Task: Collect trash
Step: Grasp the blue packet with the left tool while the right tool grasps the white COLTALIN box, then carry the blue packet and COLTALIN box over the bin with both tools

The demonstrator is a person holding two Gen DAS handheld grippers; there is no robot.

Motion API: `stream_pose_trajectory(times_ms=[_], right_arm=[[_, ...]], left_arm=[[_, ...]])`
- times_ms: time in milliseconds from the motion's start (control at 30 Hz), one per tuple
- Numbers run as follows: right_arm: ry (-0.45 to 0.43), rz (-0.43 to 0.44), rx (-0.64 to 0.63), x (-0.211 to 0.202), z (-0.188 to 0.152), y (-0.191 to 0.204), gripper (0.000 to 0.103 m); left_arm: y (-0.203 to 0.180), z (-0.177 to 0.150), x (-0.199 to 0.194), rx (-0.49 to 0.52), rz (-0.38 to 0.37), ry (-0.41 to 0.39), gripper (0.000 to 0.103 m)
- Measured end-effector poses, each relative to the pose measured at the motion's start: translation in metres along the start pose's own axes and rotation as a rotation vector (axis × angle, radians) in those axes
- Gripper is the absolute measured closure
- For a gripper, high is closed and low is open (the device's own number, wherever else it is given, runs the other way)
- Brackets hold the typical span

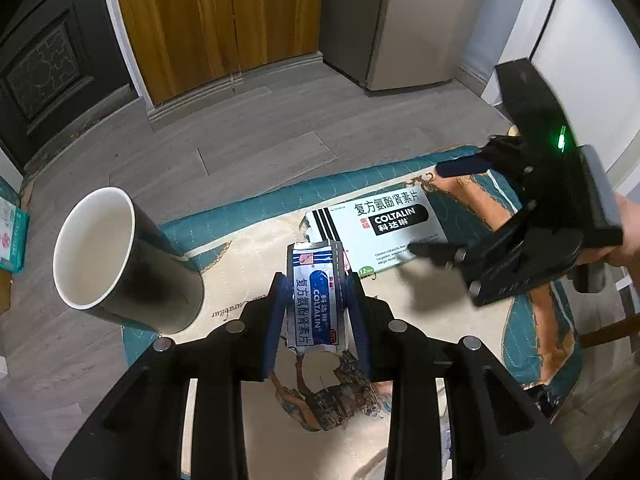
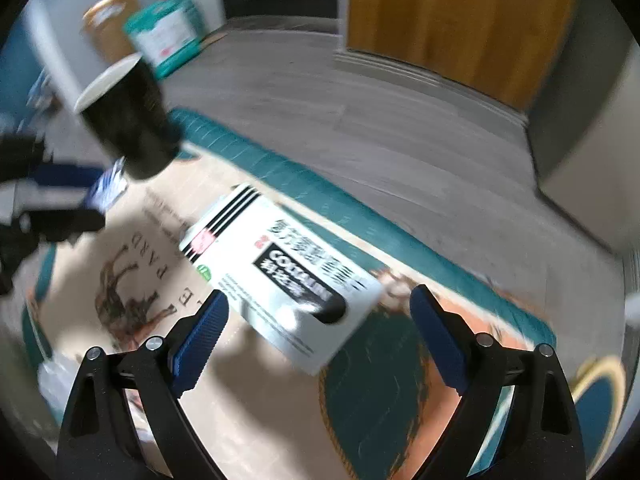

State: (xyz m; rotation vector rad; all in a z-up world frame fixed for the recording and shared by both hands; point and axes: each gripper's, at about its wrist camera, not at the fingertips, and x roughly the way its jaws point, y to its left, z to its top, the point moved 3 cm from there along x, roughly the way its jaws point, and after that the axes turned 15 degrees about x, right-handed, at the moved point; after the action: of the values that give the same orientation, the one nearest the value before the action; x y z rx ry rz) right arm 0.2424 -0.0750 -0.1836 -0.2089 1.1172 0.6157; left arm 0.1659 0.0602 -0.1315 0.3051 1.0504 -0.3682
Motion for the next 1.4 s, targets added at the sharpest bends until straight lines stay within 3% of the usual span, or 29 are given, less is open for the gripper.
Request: stream_pose_trajectory(times_ms=[233, 467, 567, 833, 1033, 1400], right_arm=[[0.039, 0.012, -0.164, 0.027, 0.001, 0.025, 0.006], [0.031, -0.036, -0.196, 0.045, 0.007, 0.031, 0.005], [0.030, -0.016, -0.179, 0.046, 0.007, 0.030, 0.006], [0.048, 0.003, -0.153, 0.036, 0.004, 0.025, 0.020], [0.060, -0.012, -0.129, 0.018, -0.003, 0.022, 0.026], [-0.024, -0.088, 0.054, -0.070, -0.024, -0.010, 0.026]], left_arm=[[0.002, 0.001, 0.010, -0.024, -0.036, 0.016, 0.073], [0.003, 0.002, 0.019, -0.038, -0.055, 0.027, 0.073], [0.002, 0.002, 0.020, -0.039, -0.056, 0.031, 0.073], [0.001, 0.003, 0.019, -0.030, -0.044, 0.028, 0.073], [-0.004, 0.008, 0.010, -0.010, -0.035, 0.004, 0.073], [-0.023, 0.028, -0.018, 0.027, -0.022, -0.072, 0.073]])
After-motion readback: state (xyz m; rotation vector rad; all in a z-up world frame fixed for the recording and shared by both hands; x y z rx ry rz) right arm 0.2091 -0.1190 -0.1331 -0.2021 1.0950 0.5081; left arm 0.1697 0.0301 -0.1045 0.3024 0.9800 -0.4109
